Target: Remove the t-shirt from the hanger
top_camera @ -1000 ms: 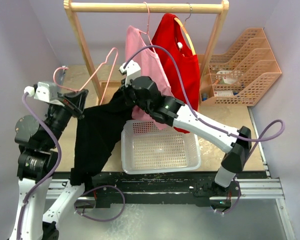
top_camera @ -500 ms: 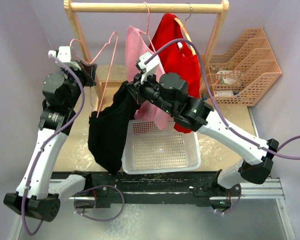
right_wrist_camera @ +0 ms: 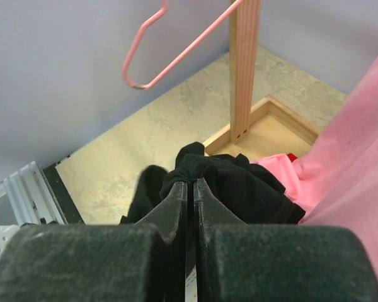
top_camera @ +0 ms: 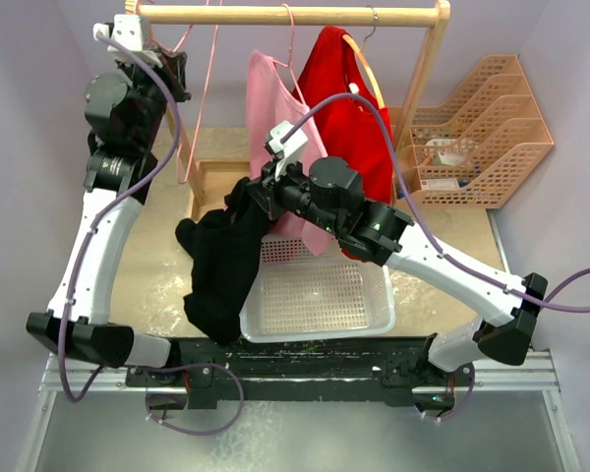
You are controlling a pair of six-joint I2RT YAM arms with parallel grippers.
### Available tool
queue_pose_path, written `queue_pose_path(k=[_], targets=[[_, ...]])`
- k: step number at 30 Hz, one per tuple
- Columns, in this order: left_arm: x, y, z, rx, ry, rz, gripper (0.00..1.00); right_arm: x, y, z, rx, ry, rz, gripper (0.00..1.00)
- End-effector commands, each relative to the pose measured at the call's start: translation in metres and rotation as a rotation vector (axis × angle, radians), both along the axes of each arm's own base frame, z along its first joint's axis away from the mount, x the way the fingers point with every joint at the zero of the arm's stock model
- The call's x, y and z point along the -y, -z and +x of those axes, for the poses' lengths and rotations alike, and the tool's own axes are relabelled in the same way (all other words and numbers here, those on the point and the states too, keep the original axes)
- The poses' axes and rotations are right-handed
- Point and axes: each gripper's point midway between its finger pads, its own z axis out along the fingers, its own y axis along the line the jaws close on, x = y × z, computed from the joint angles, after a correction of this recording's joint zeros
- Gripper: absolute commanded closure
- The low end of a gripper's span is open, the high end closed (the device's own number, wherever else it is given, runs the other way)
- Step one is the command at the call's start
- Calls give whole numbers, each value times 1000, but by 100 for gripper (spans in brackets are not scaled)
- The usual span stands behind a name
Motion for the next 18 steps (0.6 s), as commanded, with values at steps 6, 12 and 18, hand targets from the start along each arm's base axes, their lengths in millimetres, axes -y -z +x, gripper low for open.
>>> queue_pose_path(k=[6,12,18], targets=[[-14,-25,38,72,-118,62,100,-7,-24,-5,30,-34,110,100],[-28,-15,54,26,-208,63,100,-13,-16,-4,20,-42,96,100],[-37,11,71,-52,-275,80,100,-16,-15,-4,14,-50,97,100]])
